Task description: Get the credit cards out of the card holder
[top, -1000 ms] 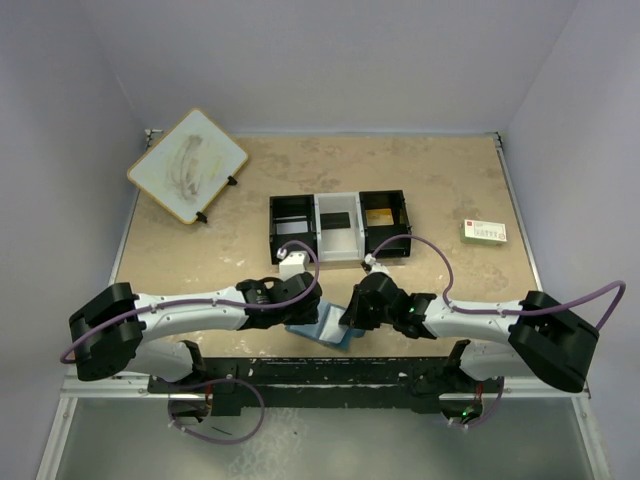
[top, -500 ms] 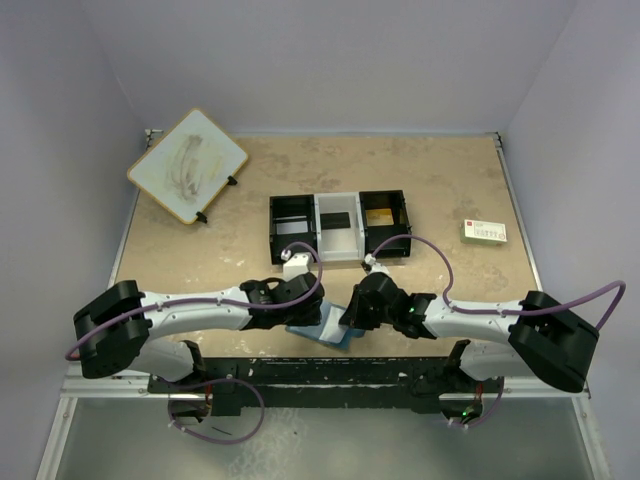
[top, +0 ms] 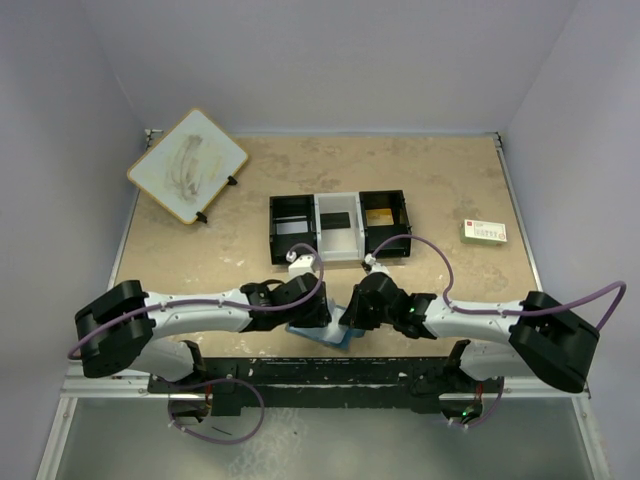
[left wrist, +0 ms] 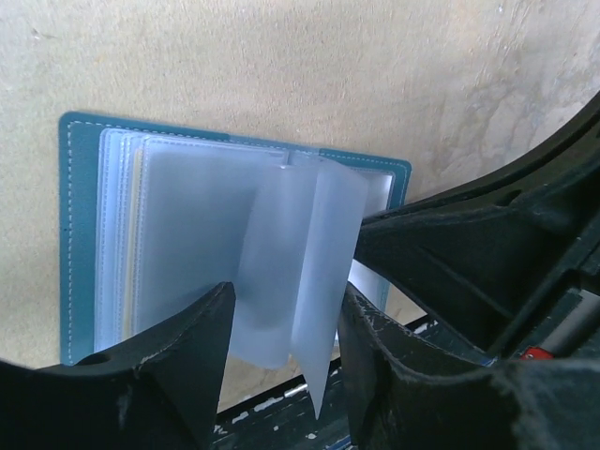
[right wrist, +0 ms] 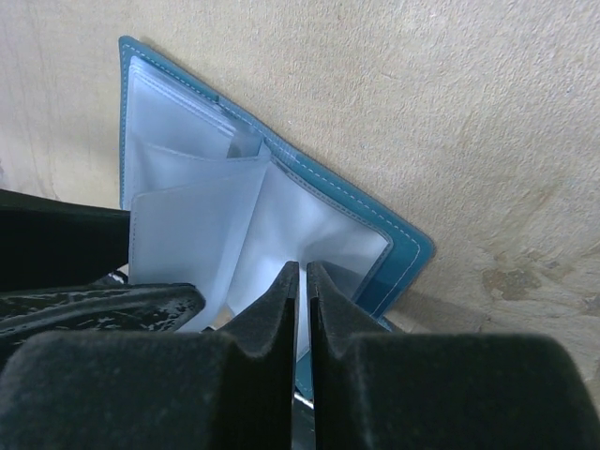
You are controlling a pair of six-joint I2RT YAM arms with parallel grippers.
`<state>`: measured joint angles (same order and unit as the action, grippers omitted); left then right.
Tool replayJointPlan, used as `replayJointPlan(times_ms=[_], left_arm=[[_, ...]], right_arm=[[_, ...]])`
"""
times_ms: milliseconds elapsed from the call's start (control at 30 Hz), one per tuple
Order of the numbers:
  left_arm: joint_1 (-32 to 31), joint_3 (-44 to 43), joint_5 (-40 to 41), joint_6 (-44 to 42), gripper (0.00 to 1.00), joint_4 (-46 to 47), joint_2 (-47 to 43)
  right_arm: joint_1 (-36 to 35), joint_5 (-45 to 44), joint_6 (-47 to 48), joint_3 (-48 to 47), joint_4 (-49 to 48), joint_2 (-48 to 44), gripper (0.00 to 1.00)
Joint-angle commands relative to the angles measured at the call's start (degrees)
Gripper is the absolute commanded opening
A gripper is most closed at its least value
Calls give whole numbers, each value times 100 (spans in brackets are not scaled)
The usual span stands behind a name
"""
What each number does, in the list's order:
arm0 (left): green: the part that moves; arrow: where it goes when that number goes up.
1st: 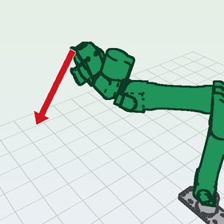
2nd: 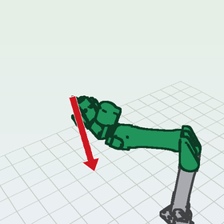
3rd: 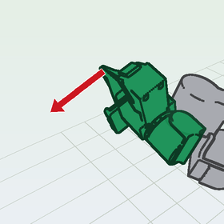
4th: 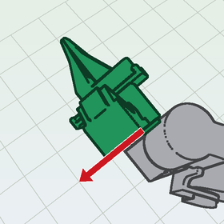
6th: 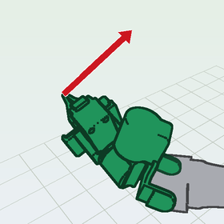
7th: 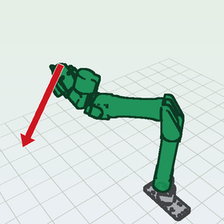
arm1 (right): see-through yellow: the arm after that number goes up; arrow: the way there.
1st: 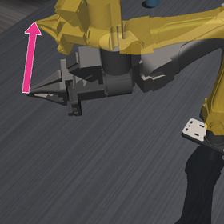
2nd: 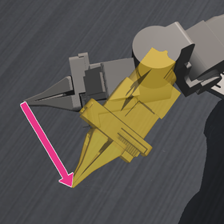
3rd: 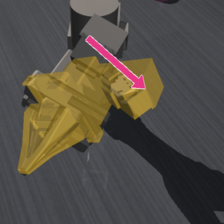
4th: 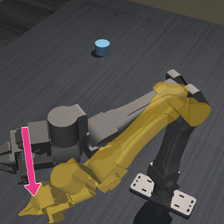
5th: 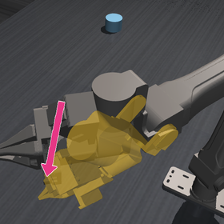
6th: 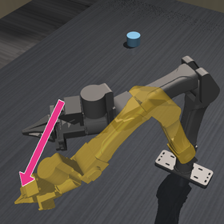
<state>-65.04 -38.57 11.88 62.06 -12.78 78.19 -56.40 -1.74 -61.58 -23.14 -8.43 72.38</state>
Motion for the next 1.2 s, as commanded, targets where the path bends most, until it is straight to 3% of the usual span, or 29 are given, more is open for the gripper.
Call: replayJointPlan(times_ms=[0, 233, 467, 867, 1167], left_arm=[[-42, 56, -248, 99, 46, 549, 130], [-44, 98, -331, 127, 49, 803, 74], [-44, 83, -547, 93, 49, 1099, 329], [-59, 115, -433, 96, 50, 1286, 344], [-320, 685, -144, 307, 52, 2530, 198]], right_arm=[[4, -113, -16, -30, 235, -193, 11], [6, -423, -66, -195, 642, -725, 16], [3, -1208, -178, -602, 1684, -1426, 23], [6, -1048, -129, -764, 1501, -1715, 27], [0, -930, 122, -502, 1401, -2330, 26]])
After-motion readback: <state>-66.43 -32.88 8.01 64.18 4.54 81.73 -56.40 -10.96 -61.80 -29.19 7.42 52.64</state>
